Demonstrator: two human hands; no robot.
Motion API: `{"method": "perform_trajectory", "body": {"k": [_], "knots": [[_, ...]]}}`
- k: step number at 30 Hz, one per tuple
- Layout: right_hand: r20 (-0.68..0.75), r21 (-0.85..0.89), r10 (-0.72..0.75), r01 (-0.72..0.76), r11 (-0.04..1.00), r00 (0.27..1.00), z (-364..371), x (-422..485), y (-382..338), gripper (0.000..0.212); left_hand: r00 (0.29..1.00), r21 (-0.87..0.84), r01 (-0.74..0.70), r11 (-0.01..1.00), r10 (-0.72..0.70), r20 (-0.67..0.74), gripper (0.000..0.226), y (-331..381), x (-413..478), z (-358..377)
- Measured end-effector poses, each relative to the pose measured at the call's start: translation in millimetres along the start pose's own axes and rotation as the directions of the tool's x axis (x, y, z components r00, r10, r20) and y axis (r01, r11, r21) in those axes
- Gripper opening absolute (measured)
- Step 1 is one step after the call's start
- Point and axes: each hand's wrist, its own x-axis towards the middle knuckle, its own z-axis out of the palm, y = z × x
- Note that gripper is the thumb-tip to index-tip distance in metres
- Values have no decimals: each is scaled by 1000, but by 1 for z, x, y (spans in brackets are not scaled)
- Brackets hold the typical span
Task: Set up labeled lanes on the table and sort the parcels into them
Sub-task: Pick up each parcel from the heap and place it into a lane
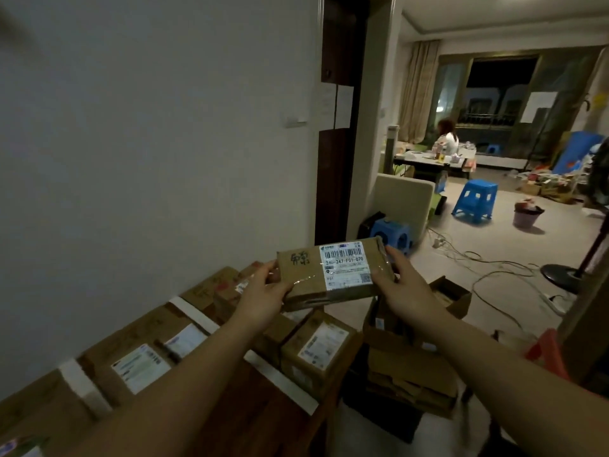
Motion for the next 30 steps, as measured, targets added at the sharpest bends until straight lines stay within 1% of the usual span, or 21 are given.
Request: {"method": "perform_trajectory", "body": {"k": [4, 6, 8, 10, 12, 14, 17, 20, 22, 25, 27, 30], "knots": [[86, 40, 2, -6, 999, 996, 6, 63, 16, 56, 998, 57, 35, 998, -32, -47, 31, -6, 43, 12], [137, 71, 2, -12, 997, 991, 19, 94, 24, 53, 994, 59, 63, 996, -58, -88, 34, -13, 71, 11], [187, 74, -5, -9, 997, 982, 36, 124, 30, 44, 988, 56, 101, 993, -94, -118, 43, -26, 98, 5], [235, 42, -15, 5, 999, 972, 55, 152, 37, 29, 984, 57, 140, 989, -132, -123, 46, -43, 122, 0], [286, -3, -3, 4, 1000, 958, 74, 175, 45, 20, 973, 52, 193, 980, -185, -135, 46, -60, 140, -4], [352, -28, 15, -5, 1000, 936, 91, 195, 54, 17, 959, 20, 245, 969, -239, -153, 43, -76, 152, -5], [456, -124, 69, -13, 992, 887, 114, 215, 66, 27, 933, 4, 310, 951, -304, -192, 38, -98, 157, -4], [514, -203, 118, -14, 979, 850, 141, 237, 73, 51, 900, -39, 354, 934, -352, -257, 42, -107, 154, -7], [565, -230, 117, 19, 973, 817, 157, 249, 77, 61, 866, -59, 388, 920, -386, -319, 41, -111, 153, -10], [653, -208, 63, 99, 973, 755, 175, 261, 85, 64, 809, -96, 415, 905, -415, -416, 41, -118, 149, -9], [702, -165, 6, 155, 974, 712, 180, 269, 91, 60, 765, -105, 435, 895, -428, -481, 47, -123, 146, -1], [775, -64, -41, 142, 988, 630, 177, 280, 101, 53, 688, -143, 466, 873, -459, -563, 52, -129, 141, 18]]}}
